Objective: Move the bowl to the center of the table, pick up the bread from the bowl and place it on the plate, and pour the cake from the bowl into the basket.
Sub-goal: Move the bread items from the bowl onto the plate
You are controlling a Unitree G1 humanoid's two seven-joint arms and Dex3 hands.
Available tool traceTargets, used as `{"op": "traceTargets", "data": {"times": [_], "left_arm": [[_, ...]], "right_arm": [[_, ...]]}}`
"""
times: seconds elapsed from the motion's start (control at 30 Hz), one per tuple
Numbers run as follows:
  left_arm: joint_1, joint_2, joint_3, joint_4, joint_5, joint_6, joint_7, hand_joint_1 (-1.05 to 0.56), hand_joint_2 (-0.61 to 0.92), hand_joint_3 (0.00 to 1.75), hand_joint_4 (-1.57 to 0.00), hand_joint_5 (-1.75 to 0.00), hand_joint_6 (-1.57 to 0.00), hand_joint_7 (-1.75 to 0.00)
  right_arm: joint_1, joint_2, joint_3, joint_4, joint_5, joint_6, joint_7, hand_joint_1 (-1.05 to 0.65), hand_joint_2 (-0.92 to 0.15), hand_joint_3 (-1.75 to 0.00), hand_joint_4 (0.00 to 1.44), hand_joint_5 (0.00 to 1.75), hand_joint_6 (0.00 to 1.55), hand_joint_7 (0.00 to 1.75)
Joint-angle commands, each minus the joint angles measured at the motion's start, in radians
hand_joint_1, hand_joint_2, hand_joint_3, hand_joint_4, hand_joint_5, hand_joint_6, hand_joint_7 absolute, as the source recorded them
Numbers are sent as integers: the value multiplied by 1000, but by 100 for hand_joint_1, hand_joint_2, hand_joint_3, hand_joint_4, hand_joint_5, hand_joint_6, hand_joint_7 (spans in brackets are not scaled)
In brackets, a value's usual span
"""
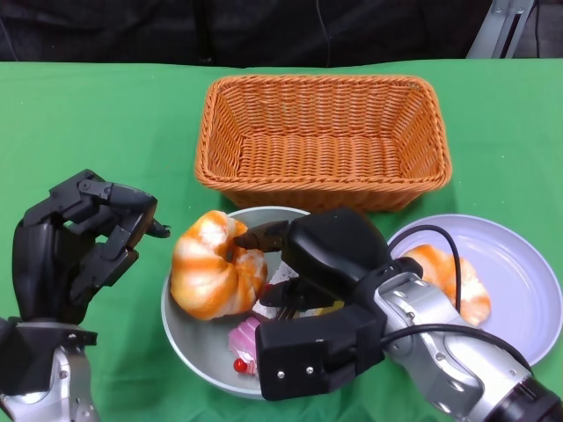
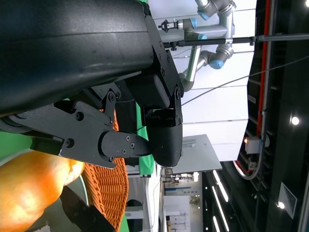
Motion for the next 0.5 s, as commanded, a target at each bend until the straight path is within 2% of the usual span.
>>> {"op": "traceTargets", "data": {"times": [0.03,0.23,0.5], "left_arm": [[-12,16,9,16,3,-23,3,-15,92,30,-85,-128,-100,-81],[-11,15,10,7,12,-20,21,-15,92,31,-84,-129,-100,-82],[-18,26,17,18,25,-23,38,-15,92,32,-83,-131,-98,-84]], "right_arm": [[16,-20,-12,-57,-13,21,23,-70,-92,-3,66,0,61,0],[54,-42,-18,-185,-16,61,106,-71,-91,-1,60,0,53,0],[103,-61,-15,-323,-23,76,180,-74,-92,-1,59,0,52,0]]}}
